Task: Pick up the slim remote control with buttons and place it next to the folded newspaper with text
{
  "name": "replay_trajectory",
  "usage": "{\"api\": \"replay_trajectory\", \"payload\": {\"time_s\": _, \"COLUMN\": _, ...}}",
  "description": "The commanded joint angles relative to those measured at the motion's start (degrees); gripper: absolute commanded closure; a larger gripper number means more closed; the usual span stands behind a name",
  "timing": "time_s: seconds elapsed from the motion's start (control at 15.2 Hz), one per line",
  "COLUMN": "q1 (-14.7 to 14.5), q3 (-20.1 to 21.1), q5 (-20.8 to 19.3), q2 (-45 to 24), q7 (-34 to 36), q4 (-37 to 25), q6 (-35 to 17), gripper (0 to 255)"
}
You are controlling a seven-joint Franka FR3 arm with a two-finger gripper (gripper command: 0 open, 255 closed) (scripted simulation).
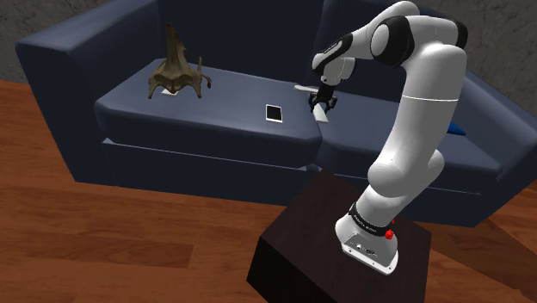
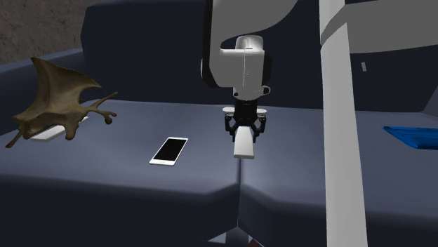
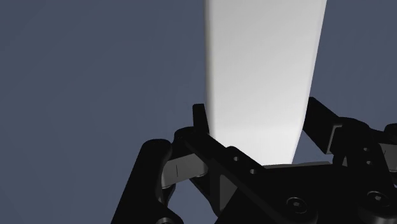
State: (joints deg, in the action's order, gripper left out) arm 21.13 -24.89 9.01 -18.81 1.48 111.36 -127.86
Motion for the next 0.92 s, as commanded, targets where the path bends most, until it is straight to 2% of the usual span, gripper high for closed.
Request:
{"api": "replay_trajectory", "payload": {"time_s": 0.0, "q1": 0.0, "q3": 0.0, "q5": 0.0, "q2": 0.0, "q7": 0.0, "q4": 0.0, "q6": 0.0, "gripper": 255}}
{"api": "replay_trajectory", "payload": {"time_s": 0.13, "q1": 0.0, "q3": 0.0, "q5": 0.0, "q2": 0.0, "q7": 0.0, "q4": 0.0, "q6": -0.01, "gripper": 255}}
{"api": "replay_trajectory", "payload": {"time_s": 0.86, "q1": -0.75, "q3": -0.95, "q5": -2.52, "q2": 4.27, "q7": 1.58, "q4": -3.36, "q6": 7.19, "gripper": 255}}
